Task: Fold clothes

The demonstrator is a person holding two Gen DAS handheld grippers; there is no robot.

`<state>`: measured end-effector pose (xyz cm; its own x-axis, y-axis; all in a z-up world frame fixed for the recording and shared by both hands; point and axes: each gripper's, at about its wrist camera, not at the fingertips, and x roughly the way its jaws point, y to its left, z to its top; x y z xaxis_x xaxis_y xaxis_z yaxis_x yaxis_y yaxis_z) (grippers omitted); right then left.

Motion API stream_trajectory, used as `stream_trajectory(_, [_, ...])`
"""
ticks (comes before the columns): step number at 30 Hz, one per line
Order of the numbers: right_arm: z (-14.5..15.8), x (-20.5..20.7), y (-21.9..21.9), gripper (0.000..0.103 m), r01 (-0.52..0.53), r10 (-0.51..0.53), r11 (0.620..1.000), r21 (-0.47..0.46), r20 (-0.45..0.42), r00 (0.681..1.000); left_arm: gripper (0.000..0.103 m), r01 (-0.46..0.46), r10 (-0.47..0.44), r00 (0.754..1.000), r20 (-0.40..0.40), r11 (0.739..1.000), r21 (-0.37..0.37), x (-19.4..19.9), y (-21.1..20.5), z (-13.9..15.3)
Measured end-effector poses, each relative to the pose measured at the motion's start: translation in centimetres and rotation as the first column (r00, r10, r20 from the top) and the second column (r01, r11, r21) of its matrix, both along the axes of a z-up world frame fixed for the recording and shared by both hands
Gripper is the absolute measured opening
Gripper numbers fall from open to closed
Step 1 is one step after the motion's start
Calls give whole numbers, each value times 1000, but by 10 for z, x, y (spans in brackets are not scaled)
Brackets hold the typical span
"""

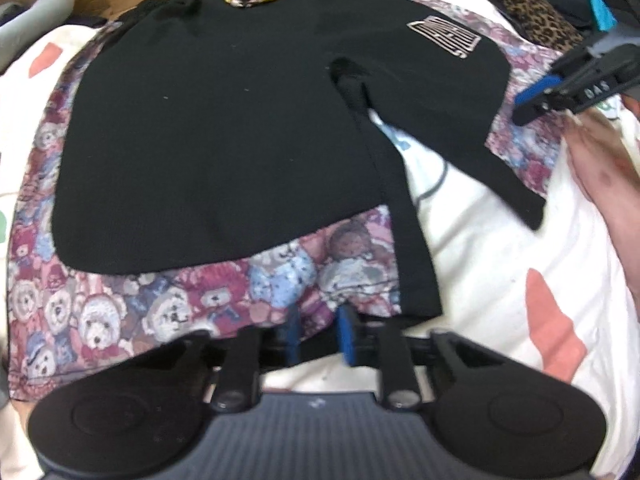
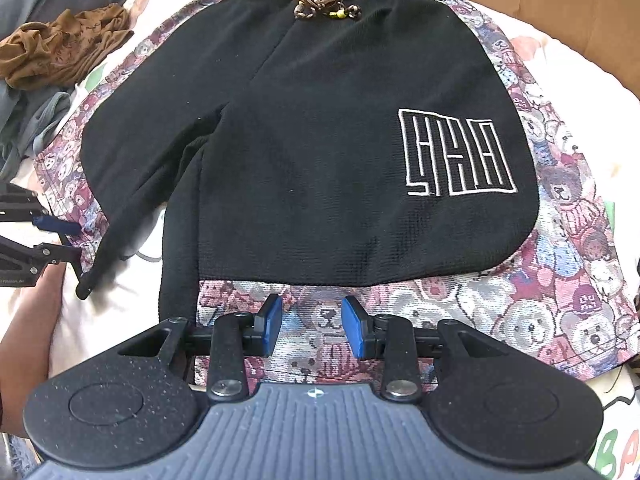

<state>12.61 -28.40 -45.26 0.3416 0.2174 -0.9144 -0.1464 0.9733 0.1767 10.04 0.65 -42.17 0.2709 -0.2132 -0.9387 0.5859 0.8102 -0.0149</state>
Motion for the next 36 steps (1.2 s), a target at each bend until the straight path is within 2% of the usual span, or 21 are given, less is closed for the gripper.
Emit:
stream_trajectory(2, [0, 1, 1, 40, -4, 4, 1000, 2, 1, 1000, 3, 2, -2, 1000, -5, 1000, -12, -1, 4, 2])
stream_trajectory(4, [0, 1, 3, 40, -8, 8, 1000, 3, 1, 1000, 0, 0, 0, 1000, -7, 1000, -24, -1, 7, 4])
stream_trajectory(11, [0, 2, 5, 40, -19, 19, 1000, -1, 1, 1000, 0, 36, -37, 999, -20, 999, -40, -7, 14, 8])
stream_trajectory(17, [0, 5, 0, 40, -10, 10, 1000, 3, 2, 1000, 0, 61, -61, 997, -36, 998, -17, -5, 13, 0])
stream_trajectory(22, [4, 11, -1, 40, 4, -4, 1000, 17, 16, 1000, 1, 73, -74, 994, -78, 997, -16, 2, 13, 6])
stream_trajectory(25, [5, 17, 1, 40, 13, -14, 999, 34, 21, 1000, 1, 58, -64, 991, -116, 997, -55, 4, 18, 17])
stream_trajectory(31, [5, 28, 10, 40, 19, -22, 998, 55, 46, 999, 3, -1, -9, 996, -92, 994, -112, 7, 30, 36])
stream_trajectory(36, [7, 34, 16, 39, 26, -30, 998, 56, 62, 998, 3, -61, 52, 996, -66, 988, -144, 21, 12, 22])
